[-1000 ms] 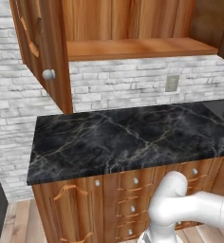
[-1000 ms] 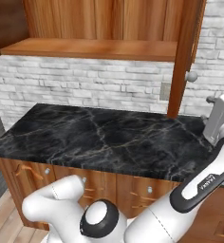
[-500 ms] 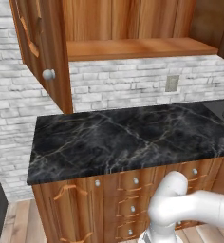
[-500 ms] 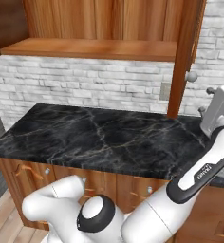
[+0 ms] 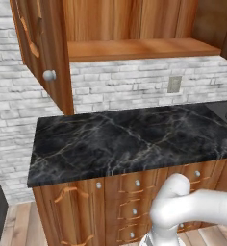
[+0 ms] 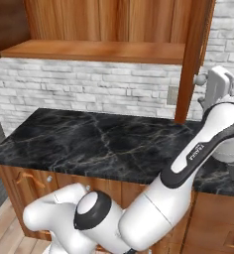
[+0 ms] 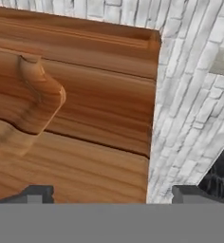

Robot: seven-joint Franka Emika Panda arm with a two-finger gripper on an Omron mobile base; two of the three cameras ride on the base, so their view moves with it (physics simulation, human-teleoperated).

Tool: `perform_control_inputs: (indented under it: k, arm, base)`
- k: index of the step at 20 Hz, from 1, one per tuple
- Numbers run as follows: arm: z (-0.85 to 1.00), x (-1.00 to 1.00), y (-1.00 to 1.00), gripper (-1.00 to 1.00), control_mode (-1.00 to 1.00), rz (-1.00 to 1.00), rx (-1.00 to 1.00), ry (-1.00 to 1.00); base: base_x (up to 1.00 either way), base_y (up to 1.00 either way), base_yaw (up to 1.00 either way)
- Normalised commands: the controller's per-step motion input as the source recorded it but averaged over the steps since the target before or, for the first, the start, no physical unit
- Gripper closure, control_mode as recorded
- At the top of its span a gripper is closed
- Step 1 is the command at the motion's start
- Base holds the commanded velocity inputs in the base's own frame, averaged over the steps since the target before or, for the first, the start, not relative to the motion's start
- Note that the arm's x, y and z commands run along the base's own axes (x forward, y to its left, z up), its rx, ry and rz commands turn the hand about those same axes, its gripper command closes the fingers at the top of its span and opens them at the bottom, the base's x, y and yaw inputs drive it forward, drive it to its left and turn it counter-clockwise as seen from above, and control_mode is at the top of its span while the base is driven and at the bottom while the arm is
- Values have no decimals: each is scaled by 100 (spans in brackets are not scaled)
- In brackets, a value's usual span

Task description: Close all open cabinet doors.

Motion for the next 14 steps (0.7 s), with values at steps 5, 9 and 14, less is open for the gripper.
perform_control_inputs:
  k: [5, 9, 14]
  arm:
    - [22, -1, 71, -100, -100, 0, -33, 6]
    - [21, -2, 87, -100, -100, 0, -32, 10]
    - [12, 0, 92, -100, -100, -2, -26, 12]
  base:
    - [0, 0, 0]
    - [0, 0, 0]
    - [0, 0, 0]
